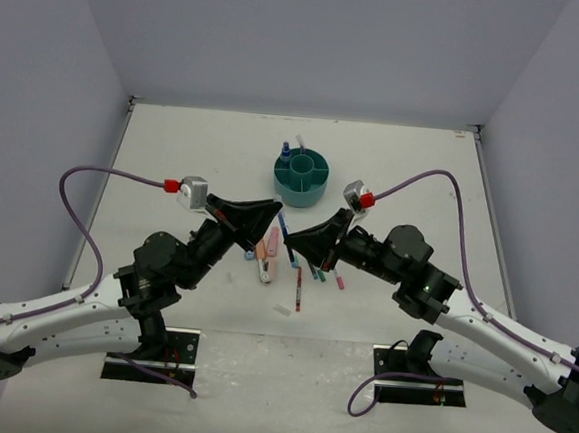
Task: Sort the stationery into containers
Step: Close the pen cap on the pen.
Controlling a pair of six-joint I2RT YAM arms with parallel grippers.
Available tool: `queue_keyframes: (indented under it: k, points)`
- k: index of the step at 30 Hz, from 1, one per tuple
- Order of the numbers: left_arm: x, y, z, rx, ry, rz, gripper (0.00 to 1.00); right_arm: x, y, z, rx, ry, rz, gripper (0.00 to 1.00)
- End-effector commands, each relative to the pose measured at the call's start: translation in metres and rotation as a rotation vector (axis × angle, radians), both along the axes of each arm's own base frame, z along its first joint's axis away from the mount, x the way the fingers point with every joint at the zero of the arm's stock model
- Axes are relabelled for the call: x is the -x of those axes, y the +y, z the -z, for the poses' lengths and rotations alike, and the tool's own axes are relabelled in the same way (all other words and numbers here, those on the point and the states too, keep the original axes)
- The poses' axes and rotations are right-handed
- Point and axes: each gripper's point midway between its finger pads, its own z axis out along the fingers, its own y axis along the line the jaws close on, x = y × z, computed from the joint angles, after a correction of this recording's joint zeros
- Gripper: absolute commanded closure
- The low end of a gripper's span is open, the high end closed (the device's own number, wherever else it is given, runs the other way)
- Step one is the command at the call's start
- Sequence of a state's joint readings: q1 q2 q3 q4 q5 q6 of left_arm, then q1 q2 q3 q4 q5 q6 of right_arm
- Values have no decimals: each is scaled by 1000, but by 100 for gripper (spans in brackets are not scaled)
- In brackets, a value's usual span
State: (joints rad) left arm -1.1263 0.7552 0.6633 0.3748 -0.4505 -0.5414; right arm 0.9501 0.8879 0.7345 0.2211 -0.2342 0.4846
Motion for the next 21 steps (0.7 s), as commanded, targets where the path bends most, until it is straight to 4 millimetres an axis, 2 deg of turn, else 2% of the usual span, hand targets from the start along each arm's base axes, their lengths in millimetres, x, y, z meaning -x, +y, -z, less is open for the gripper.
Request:
queue_keyframes:
  k: [1,4,7,12,17,21]
  points:
    - [-6,-4,12,-70,68,-24,100,7,-9,-80,-171,-229,-2,100]
    - [-13,0,16,-73,130,-69,100,7,-12,-90,-216,-317,11,100]
    - [-14,2,20,-45,176,-84,100,2,-10,-94,-242,-310,29,100]
    - [-11,3,18,-7,148,-67,100,-9,-2,-91,-244,-235,49,100]
    - [-12,8,12,-35,122,-83,84,-11,1,-77,-203,-220,46,100]
    - [-6,5,-1,-38,79,-49,84,-6,2,-72,-188,-228,21,100]
